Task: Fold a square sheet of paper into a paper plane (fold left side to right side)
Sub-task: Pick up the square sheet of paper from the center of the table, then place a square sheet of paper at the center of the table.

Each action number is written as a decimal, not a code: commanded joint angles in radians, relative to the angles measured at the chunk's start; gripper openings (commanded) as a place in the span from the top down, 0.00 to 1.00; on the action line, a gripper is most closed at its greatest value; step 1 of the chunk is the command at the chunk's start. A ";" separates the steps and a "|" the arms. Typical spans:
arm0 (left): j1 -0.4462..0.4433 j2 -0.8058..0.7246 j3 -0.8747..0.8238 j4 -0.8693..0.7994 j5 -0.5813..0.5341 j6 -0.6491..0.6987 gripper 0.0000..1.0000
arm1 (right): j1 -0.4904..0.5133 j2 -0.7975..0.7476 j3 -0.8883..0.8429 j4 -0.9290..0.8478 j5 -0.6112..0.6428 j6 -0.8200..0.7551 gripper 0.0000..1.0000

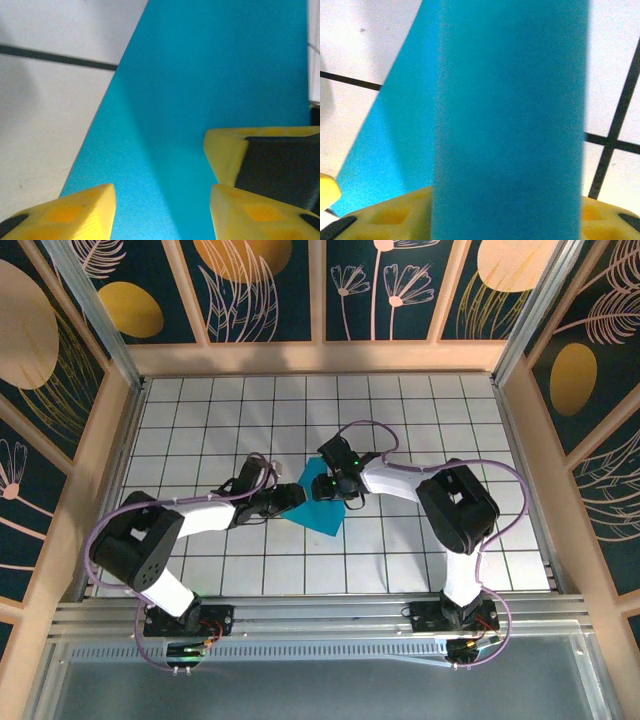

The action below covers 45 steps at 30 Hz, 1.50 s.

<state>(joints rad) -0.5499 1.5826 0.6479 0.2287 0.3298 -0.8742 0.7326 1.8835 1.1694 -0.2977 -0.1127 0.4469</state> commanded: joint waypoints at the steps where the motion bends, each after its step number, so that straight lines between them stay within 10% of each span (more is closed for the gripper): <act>1: 0.006 -0.076 0.009 -0.032 -0.024 0.018 0.43 | -0.029 -0.082 -0.035 0.009 -0.087 -0.018 0.55; 12: 0.218 -0.420 -0.139 0.110 0.202 0.091 0.23 | -0.175 -0.345 -0.209 0.127 -0.428 -0.105 0.63; 25: 0.228 -0.543 -0.157 0.383 0.584 0.116 0.09 | -0.263 -0.632 -0.220 0.090 -0.784 -0.185 0.63; 45: 0.167 -0.426 -0.114 0.421 0.548 0.116 0.10 | -0.239 -0.665 -0.184 0.229 -0.798 -0.010 0.73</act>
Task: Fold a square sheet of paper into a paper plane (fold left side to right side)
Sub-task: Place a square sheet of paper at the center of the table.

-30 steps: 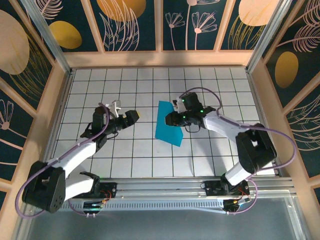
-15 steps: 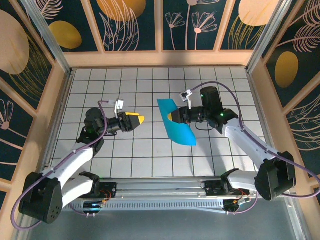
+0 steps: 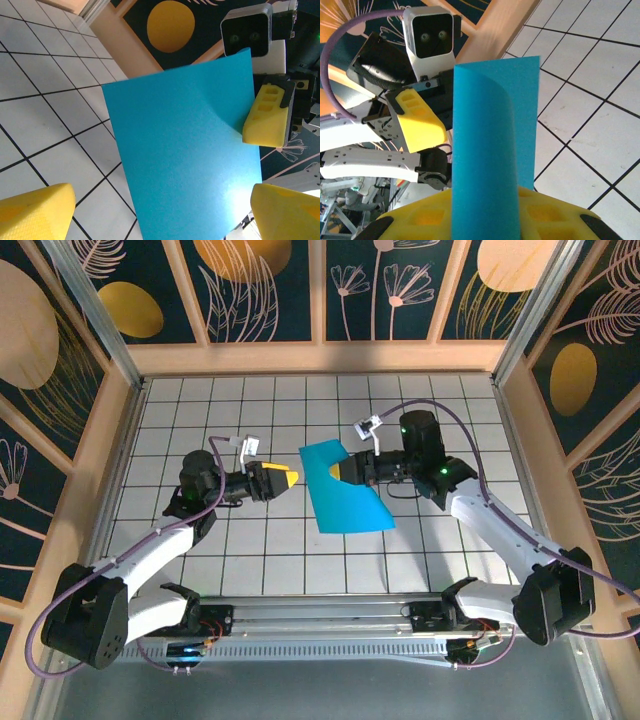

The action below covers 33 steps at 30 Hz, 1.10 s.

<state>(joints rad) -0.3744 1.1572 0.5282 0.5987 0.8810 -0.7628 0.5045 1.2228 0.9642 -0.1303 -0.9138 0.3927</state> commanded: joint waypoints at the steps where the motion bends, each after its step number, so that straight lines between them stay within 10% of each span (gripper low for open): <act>1: -0.014 -0.002 0.002 0.059 -0.006 -0.001 0.10 | -0.014 -0.010 0.022 0.073 0.000 0.057 0.74; 27: -0.179 0.183 0.030 0.430 -0.041 -0.202 0.10 | -0.022 -0.077 -0.048 0.369 -0.055 0.346 0.76; 33: -0.185 0.194 0.042 0.483 -0.043 -0.236 0.24 | -0.023 -0.080 -0.055 0.330 -0.028 0.318 0.76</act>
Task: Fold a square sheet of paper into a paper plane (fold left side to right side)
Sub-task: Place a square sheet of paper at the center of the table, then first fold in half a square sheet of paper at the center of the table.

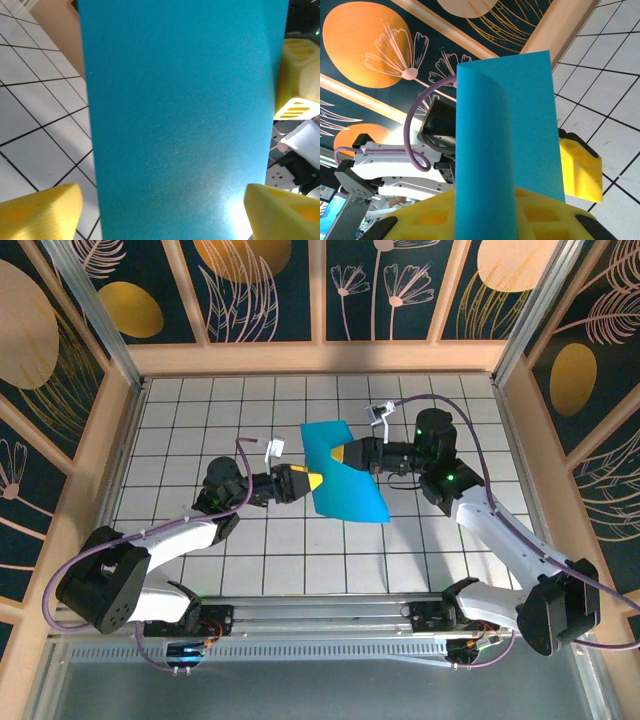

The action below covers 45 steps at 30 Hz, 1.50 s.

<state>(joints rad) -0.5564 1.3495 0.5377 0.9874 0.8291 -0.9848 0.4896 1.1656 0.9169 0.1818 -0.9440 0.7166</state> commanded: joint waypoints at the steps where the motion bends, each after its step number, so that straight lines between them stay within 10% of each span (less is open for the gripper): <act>1: -0.003 -0.003 0.033 0.089 0.006 -0.011 0.32 | -0.011 -0.024 -0.006 -0.002 0.015 -0.020 0.76; 7: -0.004 -0.043 0.033 -0.027 -0.040 0.049 0.78 | -0.038 -0.038 -0.006 -0.079 0.065 -0.070 0.75; 15: -0.004 -0.067 0.018 -0.089 -0.060 0.085 0.98 | -0.058 -0.043 -0.006 -0.129 0.083 -0.107 0.72; 22: -0.004 -0.081 0.023 -0.311 -0.131 0.136 1.00 | -0.086 -0.079 0.010 -0.306 0.273 -0.201 0.33; 27: -0.004 -0.038 0.021 -0.517 -0.187 0.146 1.00 | -0.110 -0.091 -0.025 -0.373 0.392 -0.233 0.23; 34: -0.002 0.079 0.004 -0.664 -0.263 0.136 1.00 | -0.111 -0.072 -0.121 -0.364 0.478 -0.225 0.26; 45: -0.002 0.234 0.109 -0.963 -0.417 0.287 1.00 | -0.047 0.056 -0.299 -0.182 0.460 -0.106 0.66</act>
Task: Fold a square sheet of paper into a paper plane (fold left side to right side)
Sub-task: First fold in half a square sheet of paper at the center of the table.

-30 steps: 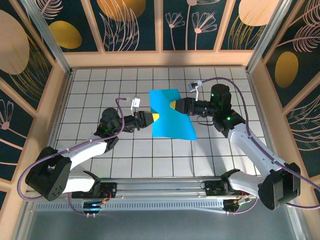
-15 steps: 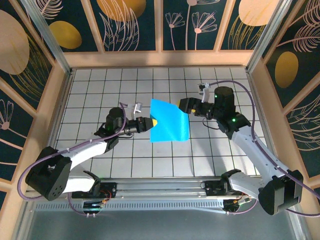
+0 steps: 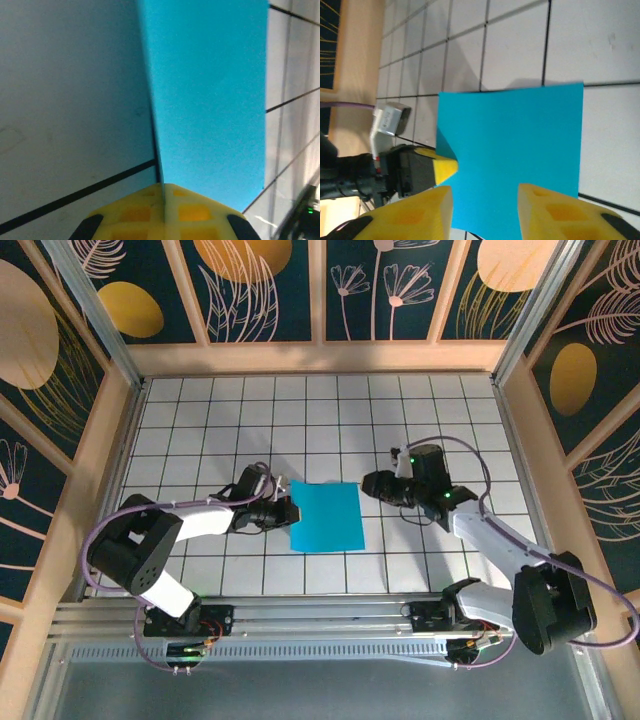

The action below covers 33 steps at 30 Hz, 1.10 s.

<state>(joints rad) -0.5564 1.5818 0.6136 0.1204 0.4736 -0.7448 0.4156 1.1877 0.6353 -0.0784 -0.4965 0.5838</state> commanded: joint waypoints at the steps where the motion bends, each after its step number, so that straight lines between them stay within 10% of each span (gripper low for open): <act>1: -0.002 -0.004 0.033 -0.097 -0.068 0.044 1.00 | 0.036 0.048 -0.020 0.079 0.027 0.031 0.69; 9: -0.002 -0.046 0.038 -0.125 -0.096 0.033 1.00 | 0.112 0.228 -0.002 0.151 0.049 0.070 0.88; 24: -0.002 -0.063 0.078 -0.160 -0.062 0.072 0.99 | 0.174 0.430 0.069 0.060 0.133 0.048 0.91; 33: -0.003 -0.091 0.089 -0.080 0.031 0.027 0.63 | 0.181 0.459 0.069 0.031 0.143 0.042 0.87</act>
<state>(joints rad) -0.5564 1.5150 0.6830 0.0044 0.4469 -0.6979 0.5861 1.6226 0.6895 -0.0074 -0.3824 0.6346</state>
